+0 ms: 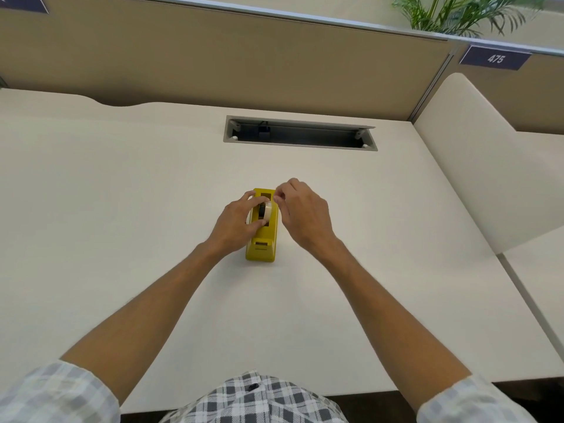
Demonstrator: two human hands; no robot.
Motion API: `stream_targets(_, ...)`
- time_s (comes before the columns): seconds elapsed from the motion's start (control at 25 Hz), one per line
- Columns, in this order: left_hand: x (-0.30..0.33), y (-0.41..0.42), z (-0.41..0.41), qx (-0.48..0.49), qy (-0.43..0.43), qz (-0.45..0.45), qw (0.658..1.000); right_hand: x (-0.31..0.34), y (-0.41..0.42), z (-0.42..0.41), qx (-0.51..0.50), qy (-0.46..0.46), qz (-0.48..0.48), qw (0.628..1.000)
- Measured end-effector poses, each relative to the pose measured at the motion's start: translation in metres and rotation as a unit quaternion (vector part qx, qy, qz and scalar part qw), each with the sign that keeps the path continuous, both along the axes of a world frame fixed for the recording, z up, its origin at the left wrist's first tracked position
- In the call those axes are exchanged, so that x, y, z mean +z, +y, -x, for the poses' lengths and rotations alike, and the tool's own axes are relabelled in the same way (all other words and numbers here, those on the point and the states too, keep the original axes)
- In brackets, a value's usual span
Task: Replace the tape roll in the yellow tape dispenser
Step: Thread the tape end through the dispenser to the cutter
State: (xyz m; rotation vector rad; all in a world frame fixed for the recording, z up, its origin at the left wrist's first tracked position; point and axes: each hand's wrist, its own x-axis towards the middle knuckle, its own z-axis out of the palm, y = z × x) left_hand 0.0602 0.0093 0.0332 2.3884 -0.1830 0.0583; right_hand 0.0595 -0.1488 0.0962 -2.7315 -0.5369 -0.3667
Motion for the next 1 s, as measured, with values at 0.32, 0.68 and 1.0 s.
stream_targets(0.32,-0.002,0.002,-0.005,0.024,0.046,-0.004,0.999,0.000,0.007,-0.037,0.009,0.034,0.004,0.999)
stream_targets(0.68,-0.003,0.004,-0.006,0.029,0.062,0.013,0.998,-0.003,0.012,-0.054,0.010,0.070,0.014,0.997)
stream_targets(1.0,-0.007,0.004,-0.006,0.037,0.061,0.025,0.997,0.006,0.011,-0.049,0.033,0.067,0.005,0.997)
